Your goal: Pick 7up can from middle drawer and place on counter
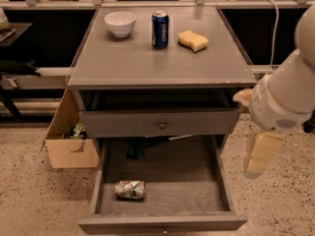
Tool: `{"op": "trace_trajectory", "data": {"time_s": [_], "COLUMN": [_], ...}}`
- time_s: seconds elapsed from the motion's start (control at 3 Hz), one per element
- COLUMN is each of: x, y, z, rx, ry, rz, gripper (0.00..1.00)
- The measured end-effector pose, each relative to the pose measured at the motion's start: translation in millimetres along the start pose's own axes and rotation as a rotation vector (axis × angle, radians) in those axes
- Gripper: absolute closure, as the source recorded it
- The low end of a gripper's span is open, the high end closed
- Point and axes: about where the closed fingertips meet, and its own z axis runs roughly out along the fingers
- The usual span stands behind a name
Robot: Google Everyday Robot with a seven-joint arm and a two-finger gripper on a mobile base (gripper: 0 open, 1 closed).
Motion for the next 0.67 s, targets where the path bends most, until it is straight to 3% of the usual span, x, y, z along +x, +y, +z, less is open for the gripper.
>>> {"op": "trace_trajectory", "data": {"time_s": [0.33,0.67], "x": [-7.9,-7.9], "y": [30.8,30.8], "z": [85.7,85.7], "rx": [-0.114,-0.114], "ry": [-0.068,-0.068], "rz": [-0.029,-0.029], "gripper": [0.00,0.00]}}
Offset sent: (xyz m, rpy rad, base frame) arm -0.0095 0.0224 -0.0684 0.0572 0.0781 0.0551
